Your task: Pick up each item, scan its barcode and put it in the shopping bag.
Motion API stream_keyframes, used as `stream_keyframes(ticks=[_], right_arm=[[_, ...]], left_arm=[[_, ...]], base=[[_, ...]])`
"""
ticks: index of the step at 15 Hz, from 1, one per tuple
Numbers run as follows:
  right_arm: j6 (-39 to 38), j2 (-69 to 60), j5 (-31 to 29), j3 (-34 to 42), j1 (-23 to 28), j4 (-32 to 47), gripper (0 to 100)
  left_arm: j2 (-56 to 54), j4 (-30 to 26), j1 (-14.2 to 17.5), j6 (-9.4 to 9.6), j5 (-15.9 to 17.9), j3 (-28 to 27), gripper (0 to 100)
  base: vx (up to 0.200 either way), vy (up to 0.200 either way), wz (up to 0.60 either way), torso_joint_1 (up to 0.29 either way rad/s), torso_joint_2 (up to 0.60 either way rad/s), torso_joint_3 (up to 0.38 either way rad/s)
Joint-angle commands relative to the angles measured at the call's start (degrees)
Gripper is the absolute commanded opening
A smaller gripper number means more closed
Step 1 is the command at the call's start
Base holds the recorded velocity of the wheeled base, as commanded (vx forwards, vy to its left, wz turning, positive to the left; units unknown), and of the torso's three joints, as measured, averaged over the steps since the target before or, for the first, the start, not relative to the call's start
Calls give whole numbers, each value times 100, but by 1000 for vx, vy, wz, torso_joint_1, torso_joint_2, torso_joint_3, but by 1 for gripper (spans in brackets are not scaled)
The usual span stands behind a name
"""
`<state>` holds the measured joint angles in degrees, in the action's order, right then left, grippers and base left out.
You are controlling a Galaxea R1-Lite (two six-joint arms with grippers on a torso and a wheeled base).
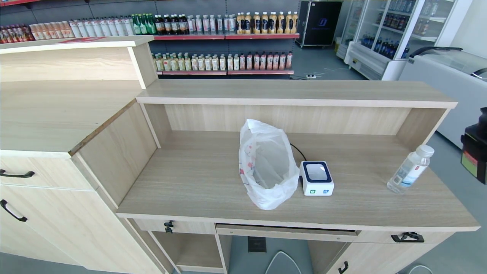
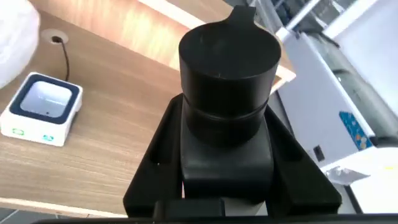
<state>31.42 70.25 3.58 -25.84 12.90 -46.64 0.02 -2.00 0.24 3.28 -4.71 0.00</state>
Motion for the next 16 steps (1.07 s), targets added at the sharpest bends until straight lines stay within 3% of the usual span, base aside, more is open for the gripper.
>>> stream_keyframes(ticks=[1,3,5,8,9,10,12,14,16], right_arm=[[-593,419,-121,-79,855,103,0],[-909,454,-130,-52,890,155,0],[-1015,436,-112,-8,820,182,0],[-1357,401,-385,-131,257,234,0],[-1850,401,-903,-448,-235,700,0],[-2210,401,-1044,-738,-437,1245,0],[-3194,551,-508,-1142,-516,1896,0],[-4267,841,556,-1397,-332,1878,0],[-4618,1140,1074,-1546,-103,1729,0]], left_arm=[[-2,-2,2,6,-4,0,100],[-2,-2,2,6,-4,0,100],[-2,-2,2,6,-4,0,100],[-2,-2,2,-3,-4,0,100],[-2,-2,2,-3,-4,0,100],[-2,-2,2,-3,-4,0,100],[-2,-2,2,-3,-4,0,100],[-2,-2,2,-3,-4,0,100],[-2,-2,2,-3,-4,0,100]], base=[[0,0,0,0,0,0],[0,0,0,0,0,0],[0,0,600,2,5,2],[0,0,600,-4,4,2],[0,0,600,12,2,-2],[0,0,600,7,2,2],[0,0,300,-4,-1,-1],[0,0,0,0,0,0],[0,0,0,0,0,0]])
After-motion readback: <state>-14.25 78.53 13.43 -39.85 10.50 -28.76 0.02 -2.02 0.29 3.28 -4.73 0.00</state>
